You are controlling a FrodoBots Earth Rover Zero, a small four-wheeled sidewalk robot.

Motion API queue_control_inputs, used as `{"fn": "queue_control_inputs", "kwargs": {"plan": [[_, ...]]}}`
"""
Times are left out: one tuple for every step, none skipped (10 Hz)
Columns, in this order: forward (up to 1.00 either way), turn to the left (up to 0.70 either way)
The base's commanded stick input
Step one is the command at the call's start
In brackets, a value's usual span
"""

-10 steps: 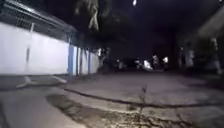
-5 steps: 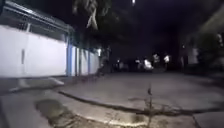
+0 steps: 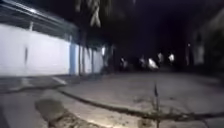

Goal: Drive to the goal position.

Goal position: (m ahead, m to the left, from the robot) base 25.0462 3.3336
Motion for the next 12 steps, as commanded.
{"fn": "queue_control_inputs", "kwargs": {"plan": [[0.7, -0.17], [0.7, -0.21], [0.7, -0.26], [0.7, -0.3], [0.7, -0.34], [0.7, -0.35], [0.7, -0.35], [0.7, -0.35], [0.7, -0.35], [0.7, -0.21], [0.7, 0.0], [0.7, 0.0]]}}
